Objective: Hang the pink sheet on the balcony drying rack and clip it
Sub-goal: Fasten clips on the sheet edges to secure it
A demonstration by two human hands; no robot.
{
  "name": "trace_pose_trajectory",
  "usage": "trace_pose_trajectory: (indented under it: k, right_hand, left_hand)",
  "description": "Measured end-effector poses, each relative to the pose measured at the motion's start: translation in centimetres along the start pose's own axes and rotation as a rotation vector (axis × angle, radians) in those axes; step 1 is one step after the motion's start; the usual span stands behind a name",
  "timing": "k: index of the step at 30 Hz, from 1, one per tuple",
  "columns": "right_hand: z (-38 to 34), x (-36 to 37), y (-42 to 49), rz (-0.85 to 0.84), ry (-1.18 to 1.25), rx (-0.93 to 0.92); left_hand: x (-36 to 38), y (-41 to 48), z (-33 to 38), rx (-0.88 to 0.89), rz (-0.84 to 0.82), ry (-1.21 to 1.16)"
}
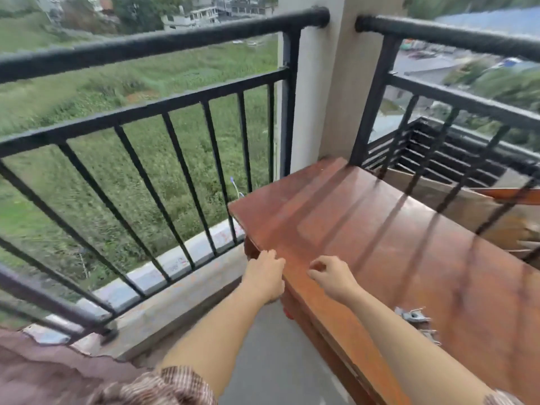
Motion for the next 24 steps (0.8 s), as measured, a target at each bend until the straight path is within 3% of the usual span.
trace_pose_trajectory:
  k: [8,11,16,24]
  right_hand:
    - [18.7,-3.8,-3.6,0.031,-0.013,0.319]
    - [23.2,-5.8,-4.9,0.106,-0.047,0.376]
    - [27.8,-7.9,-4.9,0.134,-0.164,0.380]
    - [29.6,-6.7,-5.0,0.022,-0.361,0.317]
  left_hand:
    - [12.4,3.7,12.9,0.087,-0.213,-0.109]
    - [15.6,4.9,15.2,0.064,-0.218,-0.151]
    - [19.5,5.4,16.8,-0.080,-0.308,-0.157]
    - [21.1,5.1,16.9,-0.064,-0.264,-0.003]
Point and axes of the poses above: each hand's wrist, its own y-axis towards the middle knuckle, its own x-axis out of the palm, z = x × y, the point moved 7 cm from there along y, towards the middle knuckle, and after that the axes turned 1 degree about x, right-handed, at the moved point
